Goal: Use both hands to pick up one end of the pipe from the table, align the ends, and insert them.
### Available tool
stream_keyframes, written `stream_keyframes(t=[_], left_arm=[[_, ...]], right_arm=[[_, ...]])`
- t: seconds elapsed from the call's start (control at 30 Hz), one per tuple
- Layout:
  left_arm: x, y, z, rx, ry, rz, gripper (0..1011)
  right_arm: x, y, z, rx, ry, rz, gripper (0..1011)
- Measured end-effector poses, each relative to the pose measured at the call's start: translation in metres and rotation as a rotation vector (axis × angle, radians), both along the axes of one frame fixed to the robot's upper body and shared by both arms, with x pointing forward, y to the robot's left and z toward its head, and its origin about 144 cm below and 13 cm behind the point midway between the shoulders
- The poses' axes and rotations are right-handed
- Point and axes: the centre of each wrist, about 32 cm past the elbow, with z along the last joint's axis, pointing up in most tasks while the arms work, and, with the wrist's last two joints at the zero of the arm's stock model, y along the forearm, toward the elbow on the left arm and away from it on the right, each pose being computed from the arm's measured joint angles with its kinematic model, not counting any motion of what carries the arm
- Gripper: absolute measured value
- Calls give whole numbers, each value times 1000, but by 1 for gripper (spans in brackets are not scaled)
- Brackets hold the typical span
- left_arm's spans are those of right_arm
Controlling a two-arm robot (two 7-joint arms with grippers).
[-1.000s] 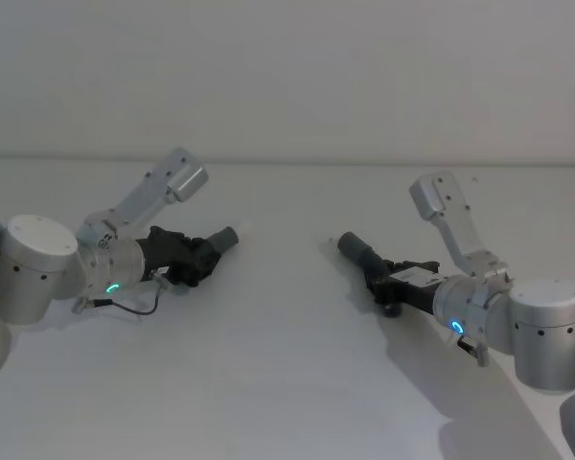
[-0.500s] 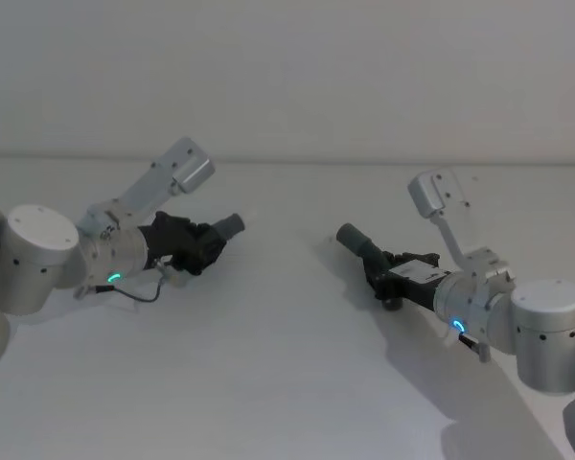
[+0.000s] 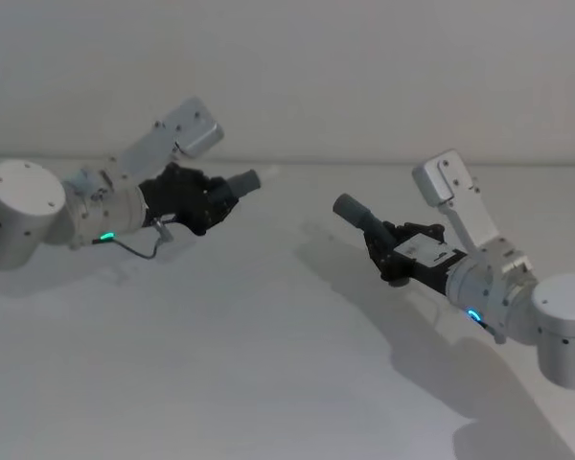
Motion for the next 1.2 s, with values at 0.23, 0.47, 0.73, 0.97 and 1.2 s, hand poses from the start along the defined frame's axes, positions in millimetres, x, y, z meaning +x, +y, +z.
stream_keyframes(t=[0.23,0.47,0.73,0.97,1.2], left_arm=[[6,6,16,29,-61,-79,329],[12,13,29,65,-103,-164,329],[18,21,41,106,-123,-276,329],[22,27,49,120,-103,-367,329],[25,34,55,126,-69,-436,329]], right_arm=[[-3,-12,8,-21,-62,82,266],[-5,-25,14,-38,-101,178,266],[-7,-40,24,-56,-143,311,265],[-10,-49,31,-84,-188,408,266],[-13,-52,36,-114,-226,473,266]])
